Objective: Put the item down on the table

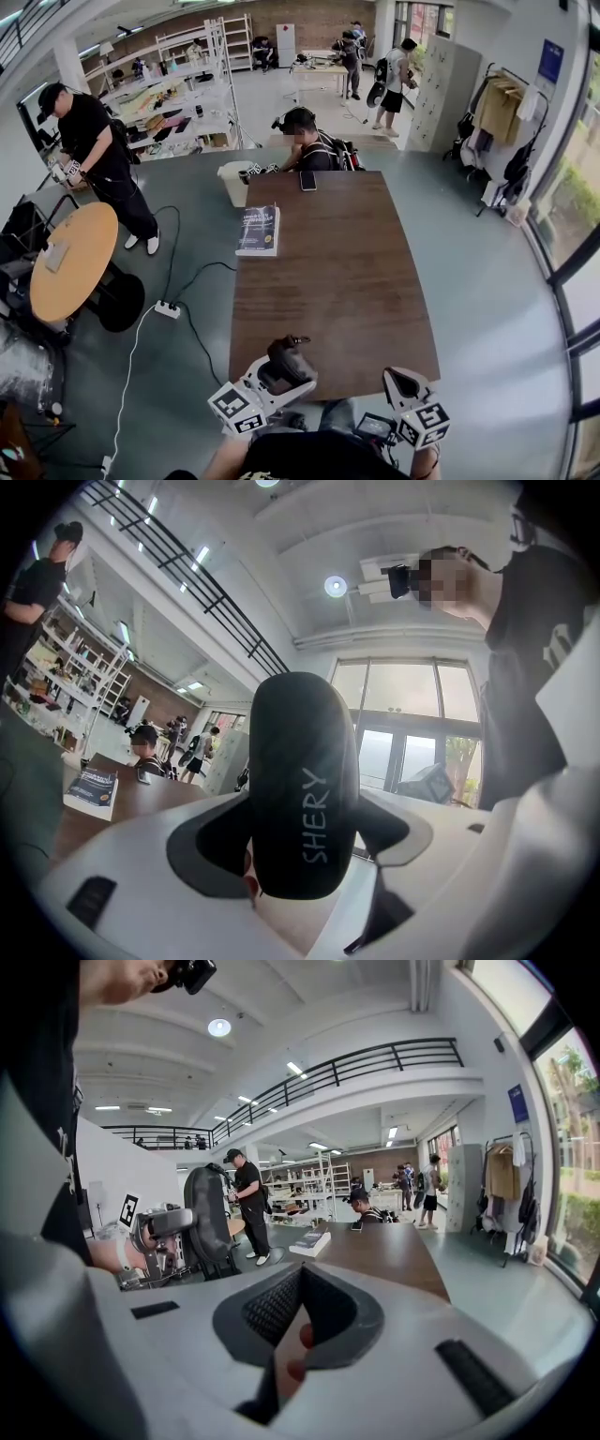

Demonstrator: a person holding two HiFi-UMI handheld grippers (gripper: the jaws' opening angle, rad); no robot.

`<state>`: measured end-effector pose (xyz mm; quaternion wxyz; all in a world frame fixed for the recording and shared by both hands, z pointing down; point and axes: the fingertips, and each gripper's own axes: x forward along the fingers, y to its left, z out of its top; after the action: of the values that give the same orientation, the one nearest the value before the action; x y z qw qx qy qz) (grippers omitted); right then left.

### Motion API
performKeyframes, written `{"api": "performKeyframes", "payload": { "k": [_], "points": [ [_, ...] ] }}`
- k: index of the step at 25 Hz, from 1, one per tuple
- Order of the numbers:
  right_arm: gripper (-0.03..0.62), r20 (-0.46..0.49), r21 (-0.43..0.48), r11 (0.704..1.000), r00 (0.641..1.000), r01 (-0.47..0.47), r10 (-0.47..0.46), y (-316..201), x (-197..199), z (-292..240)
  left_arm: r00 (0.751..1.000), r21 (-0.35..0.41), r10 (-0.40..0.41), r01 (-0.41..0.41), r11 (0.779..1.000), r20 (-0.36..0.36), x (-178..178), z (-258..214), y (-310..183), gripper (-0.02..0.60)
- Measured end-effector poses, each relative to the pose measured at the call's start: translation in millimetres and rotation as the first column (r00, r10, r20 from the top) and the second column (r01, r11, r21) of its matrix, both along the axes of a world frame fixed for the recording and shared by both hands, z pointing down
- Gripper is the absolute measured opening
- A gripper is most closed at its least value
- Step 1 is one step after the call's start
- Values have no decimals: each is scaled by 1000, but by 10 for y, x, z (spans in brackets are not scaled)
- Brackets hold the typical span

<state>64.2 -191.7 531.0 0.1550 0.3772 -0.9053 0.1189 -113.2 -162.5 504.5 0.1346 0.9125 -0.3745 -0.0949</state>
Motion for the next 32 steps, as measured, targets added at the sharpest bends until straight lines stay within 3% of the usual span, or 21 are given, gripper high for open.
{"api": "performKeyframes", "payload": {
  "k": [18, 25, 32],
  "points": [
    [-15, 6, -12, 998, 999, -54, 54, -120, 217, 53, 999, -30, 42, -41, 999, 34, 184, 142, -200, 342],
    [-15, 0, -14, 998, 998, -65, 65, -70, 277, 46, 995, -29, 54, -52, 998, 84, 238, 248, -202, 342],
    [-15, 0, -18, 996, 997, -83, 83, -19, 307, 77, 994, -113, 37, -26, 993, 100, 191, 459, -283, 342]
  ]
}}
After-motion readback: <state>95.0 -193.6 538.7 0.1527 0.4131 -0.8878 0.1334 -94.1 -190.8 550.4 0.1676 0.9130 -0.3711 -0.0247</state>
